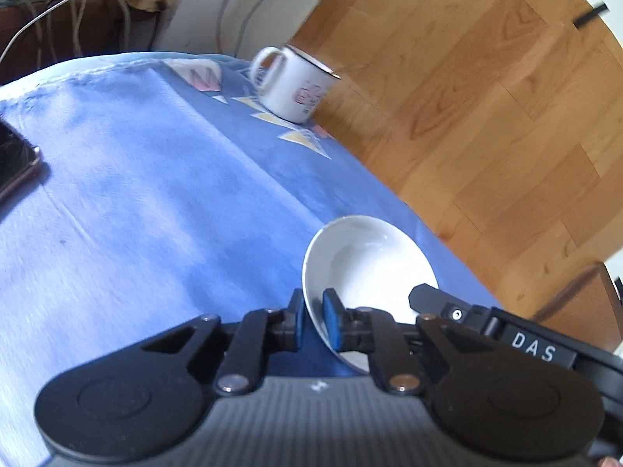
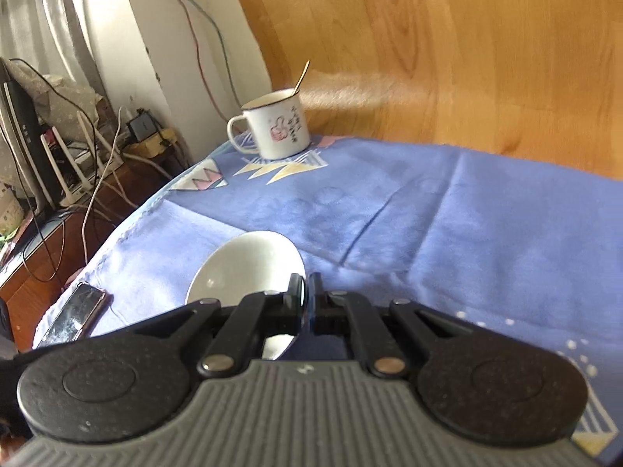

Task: Organize plates and bowls
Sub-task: 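Carry the bowl to the bowl stack, lower it in, and open both grippers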

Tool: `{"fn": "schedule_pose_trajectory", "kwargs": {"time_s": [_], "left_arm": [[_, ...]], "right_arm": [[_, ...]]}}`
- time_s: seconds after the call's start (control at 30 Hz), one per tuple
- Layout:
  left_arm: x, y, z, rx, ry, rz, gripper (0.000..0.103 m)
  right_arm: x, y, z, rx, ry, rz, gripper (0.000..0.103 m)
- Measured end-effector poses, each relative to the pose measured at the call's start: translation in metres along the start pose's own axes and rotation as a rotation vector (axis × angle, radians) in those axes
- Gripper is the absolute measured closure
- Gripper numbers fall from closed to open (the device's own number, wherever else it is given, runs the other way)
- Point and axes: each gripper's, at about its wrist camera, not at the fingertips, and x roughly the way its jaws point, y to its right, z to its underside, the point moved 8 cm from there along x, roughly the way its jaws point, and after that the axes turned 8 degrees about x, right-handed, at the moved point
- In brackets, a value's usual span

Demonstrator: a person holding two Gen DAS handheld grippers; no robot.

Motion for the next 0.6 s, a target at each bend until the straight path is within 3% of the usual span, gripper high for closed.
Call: {"fn": "schedule_pose_trajectory", "kwargs": {"time_s": [0.33,0.6], "left_arm": [[0.003,0.095,0.031,0.191,-0.058,0.088,0.092],[0.006,0.189,0.065,0.316,-0.1,0.212,0.092]], "right_arm": [[-0.072,0.074,0.001,0.177,0.133,0.091,0.097],[-0.148,0.132,0.004,0.261,0.269,0.19,0.097]]}}
